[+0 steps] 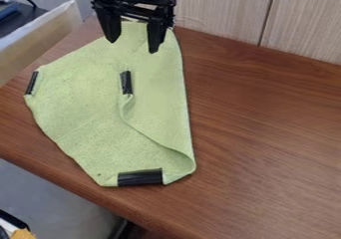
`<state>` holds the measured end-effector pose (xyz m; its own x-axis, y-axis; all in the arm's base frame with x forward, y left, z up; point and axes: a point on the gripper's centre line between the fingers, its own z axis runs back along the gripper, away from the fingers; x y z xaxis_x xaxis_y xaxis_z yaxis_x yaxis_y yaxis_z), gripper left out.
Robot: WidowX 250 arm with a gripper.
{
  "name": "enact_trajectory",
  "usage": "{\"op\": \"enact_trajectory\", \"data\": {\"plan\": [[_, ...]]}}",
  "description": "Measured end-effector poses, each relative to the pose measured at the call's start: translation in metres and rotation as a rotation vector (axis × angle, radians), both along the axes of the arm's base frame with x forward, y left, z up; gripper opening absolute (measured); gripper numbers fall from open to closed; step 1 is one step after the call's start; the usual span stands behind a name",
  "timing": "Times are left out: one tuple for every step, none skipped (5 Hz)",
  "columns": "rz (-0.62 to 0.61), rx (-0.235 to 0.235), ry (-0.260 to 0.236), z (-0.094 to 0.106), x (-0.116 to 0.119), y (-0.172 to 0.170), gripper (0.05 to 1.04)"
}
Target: Fold the cloth from bottom right to top left
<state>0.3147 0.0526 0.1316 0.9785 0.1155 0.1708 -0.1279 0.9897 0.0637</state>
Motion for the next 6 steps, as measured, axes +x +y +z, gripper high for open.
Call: {"op": "enact_trajectory", "data": {"plan": [[0.006, -0.004, 0.035, -0.01, -0.003, 0.0, 1.001], [-0.017, 0.024, 0.087, -0.021, -0.024, -0.007, 1.001], [-0.047, -0.003, 0.064, -0.021, -0.046, -0.015, 1.001], [-0.085, -0.055, 0.034, -0.024, -0.069, -0.027, 1.001], [-0.178, -0.113, 0.056, -0.04, -0.086, -0.04, 1.001], [-0.298, -0.104, 0.056, -0.051, -0.099, -0.054, 1.001]]}}
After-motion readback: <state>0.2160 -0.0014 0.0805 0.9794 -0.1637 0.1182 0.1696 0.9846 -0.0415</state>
